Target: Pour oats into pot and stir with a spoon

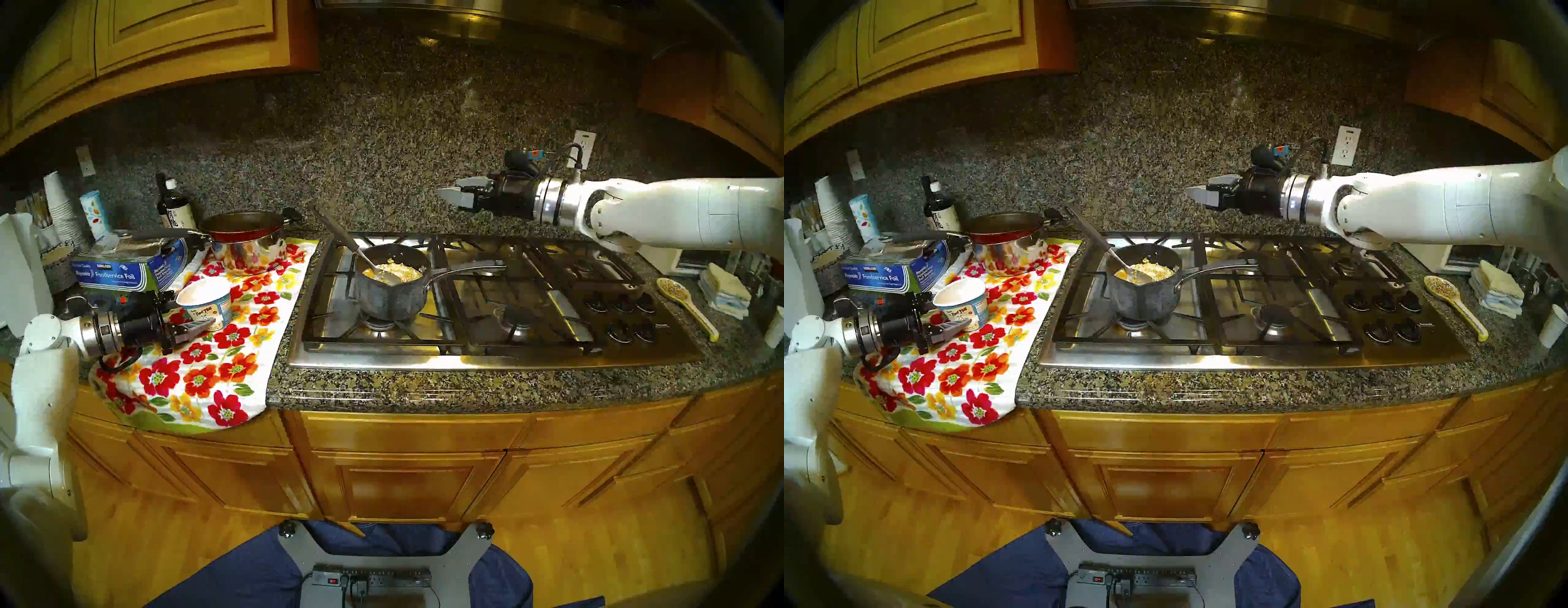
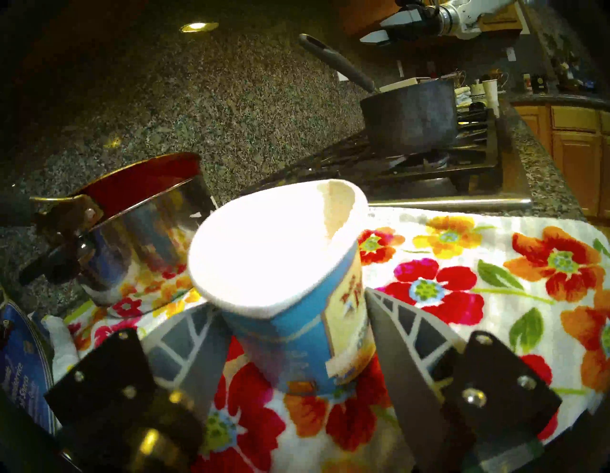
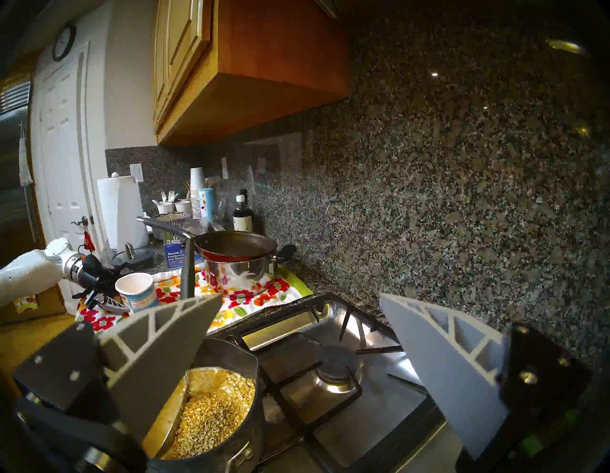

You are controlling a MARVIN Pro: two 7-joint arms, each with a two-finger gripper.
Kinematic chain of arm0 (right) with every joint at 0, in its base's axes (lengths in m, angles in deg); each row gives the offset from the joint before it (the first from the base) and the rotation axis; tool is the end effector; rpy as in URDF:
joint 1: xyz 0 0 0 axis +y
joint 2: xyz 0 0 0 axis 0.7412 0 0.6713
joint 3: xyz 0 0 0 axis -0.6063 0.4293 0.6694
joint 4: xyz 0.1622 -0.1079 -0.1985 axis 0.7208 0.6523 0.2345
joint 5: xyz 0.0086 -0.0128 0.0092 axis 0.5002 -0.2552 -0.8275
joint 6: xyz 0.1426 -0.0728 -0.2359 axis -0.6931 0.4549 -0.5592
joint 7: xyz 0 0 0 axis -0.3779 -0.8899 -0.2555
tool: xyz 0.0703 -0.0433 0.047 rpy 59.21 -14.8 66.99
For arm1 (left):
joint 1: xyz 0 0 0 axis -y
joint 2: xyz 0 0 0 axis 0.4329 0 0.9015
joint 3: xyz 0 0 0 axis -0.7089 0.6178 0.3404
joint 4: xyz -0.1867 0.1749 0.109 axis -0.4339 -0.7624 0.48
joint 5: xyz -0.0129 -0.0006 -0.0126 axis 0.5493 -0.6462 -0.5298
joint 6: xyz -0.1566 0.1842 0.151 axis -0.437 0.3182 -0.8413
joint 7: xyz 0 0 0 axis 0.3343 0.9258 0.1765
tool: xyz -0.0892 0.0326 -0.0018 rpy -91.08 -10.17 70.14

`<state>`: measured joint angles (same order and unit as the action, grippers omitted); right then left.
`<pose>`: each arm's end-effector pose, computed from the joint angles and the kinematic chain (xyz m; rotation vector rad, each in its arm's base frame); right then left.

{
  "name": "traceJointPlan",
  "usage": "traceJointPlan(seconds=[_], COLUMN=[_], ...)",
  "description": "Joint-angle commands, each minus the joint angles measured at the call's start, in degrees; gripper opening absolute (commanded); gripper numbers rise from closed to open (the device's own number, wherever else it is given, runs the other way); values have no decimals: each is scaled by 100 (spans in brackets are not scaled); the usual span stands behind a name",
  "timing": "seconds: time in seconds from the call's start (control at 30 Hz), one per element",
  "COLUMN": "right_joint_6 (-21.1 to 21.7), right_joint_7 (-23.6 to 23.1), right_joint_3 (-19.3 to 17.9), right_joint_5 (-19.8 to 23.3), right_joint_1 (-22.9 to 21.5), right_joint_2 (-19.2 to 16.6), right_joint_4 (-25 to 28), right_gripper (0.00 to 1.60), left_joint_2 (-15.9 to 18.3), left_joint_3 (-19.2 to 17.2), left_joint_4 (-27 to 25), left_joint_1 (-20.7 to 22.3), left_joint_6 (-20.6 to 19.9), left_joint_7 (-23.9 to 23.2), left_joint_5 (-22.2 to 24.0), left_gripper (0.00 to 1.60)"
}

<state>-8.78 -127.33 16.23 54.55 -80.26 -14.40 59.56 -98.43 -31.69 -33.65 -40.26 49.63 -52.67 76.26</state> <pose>0.5046 -0.0589 -0.0251 -1.7359 -0.8869 -1.5830 0.3771 0.3112 -0.2156 1.8902 -1.2339 1.7336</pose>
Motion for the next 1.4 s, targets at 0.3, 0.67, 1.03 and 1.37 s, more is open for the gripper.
traceJointPlan(seconds=[0.3,0.67,1.03,1.37], right_joint_6=[-38,-38,-38,-38], right_joint_7=[-15,-15,-15,-15], right_joint_3=[-123,-123,-122,-122], right_joint_5=[21,22,22,23], right_joint_1=[-233,-232,-235,-235], right_joint_2=[-11,-10,-11,-11], right_joint_4=[-57,-58,-55,-56], right_gripper=[160,160,160,160], left_joint_2=[288,517,629,777], left_joint_3=[10,-353,-539,-654], left_joint_4=[-502,-1181,-1119,-1043], left_joint_1=[-124,-657,-863,-994], left_joint_6=[218,153,137,241], left_joint_7=[2,2,26,2], left_joint_5=[162,284,185,120], left_gripper=[160,160,160,160])
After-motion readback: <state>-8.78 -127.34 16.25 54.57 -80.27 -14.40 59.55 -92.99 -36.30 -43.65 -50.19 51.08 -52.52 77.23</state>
